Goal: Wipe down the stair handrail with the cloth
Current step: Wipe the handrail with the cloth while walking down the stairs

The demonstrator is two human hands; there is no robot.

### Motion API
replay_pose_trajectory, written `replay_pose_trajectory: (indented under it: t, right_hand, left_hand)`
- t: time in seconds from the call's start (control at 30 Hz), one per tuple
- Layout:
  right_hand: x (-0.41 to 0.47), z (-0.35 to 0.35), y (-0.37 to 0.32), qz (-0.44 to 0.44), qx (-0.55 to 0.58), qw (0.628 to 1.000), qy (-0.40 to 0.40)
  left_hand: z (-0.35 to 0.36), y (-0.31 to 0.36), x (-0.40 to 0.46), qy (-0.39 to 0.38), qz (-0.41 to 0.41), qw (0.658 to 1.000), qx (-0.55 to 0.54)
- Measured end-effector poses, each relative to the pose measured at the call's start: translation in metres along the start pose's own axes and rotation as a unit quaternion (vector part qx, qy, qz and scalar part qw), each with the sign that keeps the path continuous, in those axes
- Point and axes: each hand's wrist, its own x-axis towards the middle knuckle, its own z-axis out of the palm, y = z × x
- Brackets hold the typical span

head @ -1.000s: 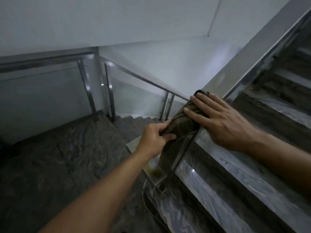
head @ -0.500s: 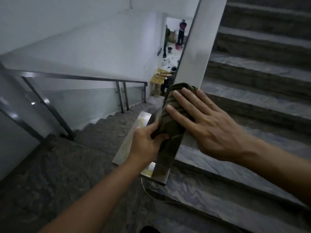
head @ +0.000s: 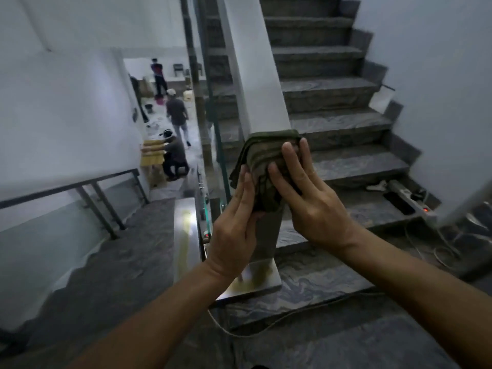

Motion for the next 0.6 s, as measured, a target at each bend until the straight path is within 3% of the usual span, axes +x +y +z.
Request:
replay_pose_trajectory:
  t: [0.13,0.33,0.47,0.6]
  right_hand:
    - [-0.033,0.027,-0.038,0.103,-0.005,0.995,-0.002]
    - [-0.087,0.063,-0.081,0.210,0.032,0.973,-0.095]
    - [-0.095,0.069,-0.097,0.267,0.059,0.948,-0.163]
    - [-0.105,0.073,-0.108,0.315,0.085,0.926,-0.192]
  left_hand:
    - [-0.001,-0.015,-0.021,-0.020,0.032,0.999,-0.020]
    - [-0.011,-0.037,-0.075,-0.214,-0.022,0.976,-0.012]
    - [-0.019,-0.038,-0.082,-0.288,-0.075,0.954,-0.012]
    - [-0.017,-0.033,-0.083,-0.372,-0.096,0.920,0.073]
